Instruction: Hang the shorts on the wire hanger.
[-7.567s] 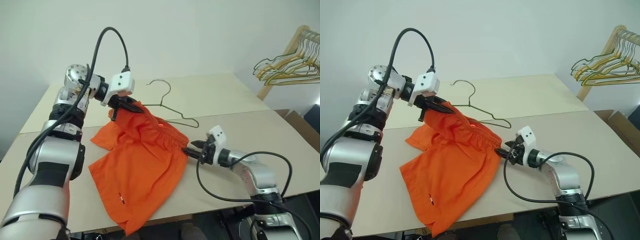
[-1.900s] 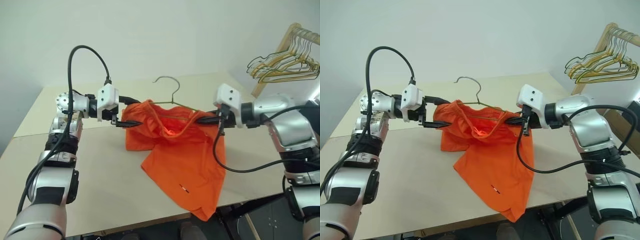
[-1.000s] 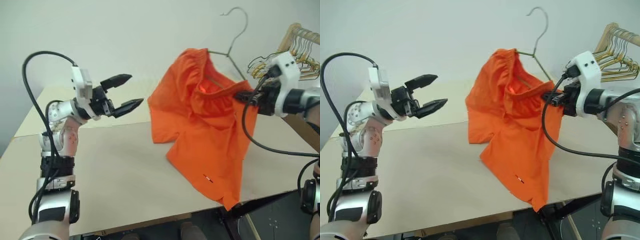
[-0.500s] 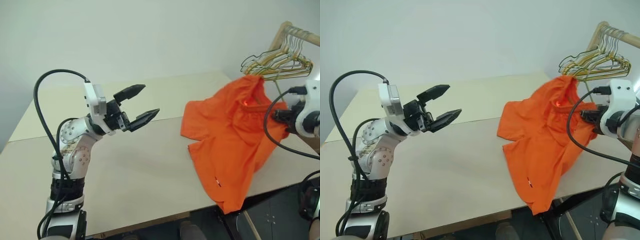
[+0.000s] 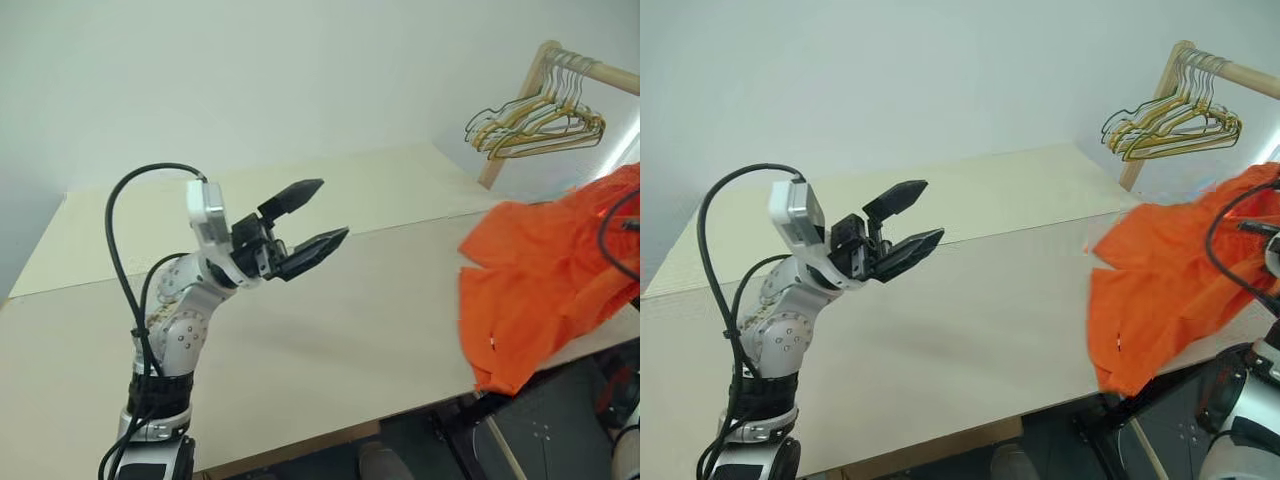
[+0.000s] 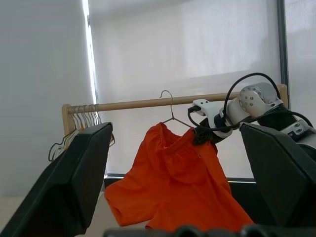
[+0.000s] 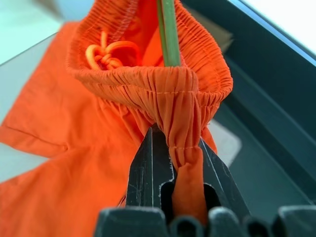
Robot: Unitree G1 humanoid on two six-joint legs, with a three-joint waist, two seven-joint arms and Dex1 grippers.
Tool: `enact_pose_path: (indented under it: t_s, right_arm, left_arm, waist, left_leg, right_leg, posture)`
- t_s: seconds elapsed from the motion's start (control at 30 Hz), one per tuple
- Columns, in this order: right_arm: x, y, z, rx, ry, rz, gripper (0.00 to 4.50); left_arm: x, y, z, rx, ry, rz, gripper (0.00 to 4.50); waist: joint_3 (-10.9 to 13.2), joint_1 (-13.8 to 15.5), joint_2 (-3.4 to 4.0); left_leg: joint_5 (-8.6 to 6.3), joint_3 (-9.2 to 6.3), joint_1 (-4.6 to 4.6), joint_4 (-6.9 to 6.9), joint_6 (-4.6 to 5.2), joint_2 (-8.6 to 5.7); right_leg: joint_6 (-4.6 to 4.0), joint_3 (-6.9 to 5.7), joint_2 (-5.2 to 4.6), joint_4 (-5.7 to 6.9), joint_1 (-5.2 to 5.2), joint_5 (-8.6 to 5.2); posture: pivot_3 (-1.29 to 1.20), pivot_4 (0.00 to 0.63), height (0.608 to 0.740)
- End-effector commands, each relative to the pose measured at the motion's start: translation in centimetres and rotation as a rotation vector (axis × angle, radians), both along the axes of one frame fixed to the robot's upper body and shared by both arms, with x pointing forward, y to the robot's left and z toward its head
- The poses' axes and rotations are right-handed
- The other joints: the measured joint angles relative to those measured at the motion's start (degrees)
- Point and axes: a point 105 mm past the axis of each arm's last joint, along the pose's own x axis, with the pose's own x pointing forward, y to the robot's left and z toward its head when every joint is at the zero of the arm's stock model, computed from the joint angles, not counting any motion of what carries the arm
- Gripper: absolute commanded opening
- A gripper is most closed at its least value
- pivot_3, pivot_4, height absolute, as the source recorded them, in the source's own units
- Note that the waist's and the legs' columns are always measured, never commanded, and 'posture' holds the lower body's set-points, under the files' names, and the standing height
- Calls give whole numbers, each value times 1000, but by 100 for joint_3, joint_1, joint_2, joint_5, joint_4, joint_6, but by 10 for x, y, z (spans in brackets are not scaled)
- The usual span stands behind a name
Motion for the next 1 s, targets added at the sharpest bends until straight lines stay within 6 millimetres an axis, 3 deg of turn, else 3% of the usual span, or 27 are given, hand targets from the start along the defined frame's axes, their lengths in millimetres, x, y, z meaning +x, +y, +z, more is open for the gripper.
enact_pose_path:
  t_s: [0.03, 0.47, 0.67, 1.0]
  right_arm:
    - [-2, -17, 28, -15, -156, -122, 0]
    - [14, -53, 19, 89, -235, -239, 0]
    - [8, -73, 7, 138, -263, -315, 0]
    - [12, -70, -11, 225, -233, -324, 0]
  left_arm:
    - [-6, -2, 5, 8, -46, 0, 4476]
    - [-9, -1, 5, 34, -65, 0, 4476]
    - [-9, -2, 5, 26, -67, 2, 4476]
    - [-9, -5, 2, 30, -67, 3, 4476]
  waist:
    - [-12, -58, 18]
    - [-16, -92, 31]
    - [-15, -77, 29]
    - [-11, -71, 24]
  left_leg:
    - [-1, 1, 6, -1, 2, 0]
    - [-7, 22, 15, -4, 12, -2]
    - [-8, 43, 17, -7, 14, -2]
    - [-13, 109, 24, -10, 24, 0]
  right_leg:
    - [1, 1, 1, -5, 8, 1]
    - [9, 29, 6, -19, 17, 5]
    - [14, 40, 9, -29, 20, 8]
    - [34, 79, 18, -62, 28, 20]
  posture:
    - [-206, 0, 740]
    - [-195, 0, 740]
    - [-189, 0, 740]
    - [-187, 0, 740]
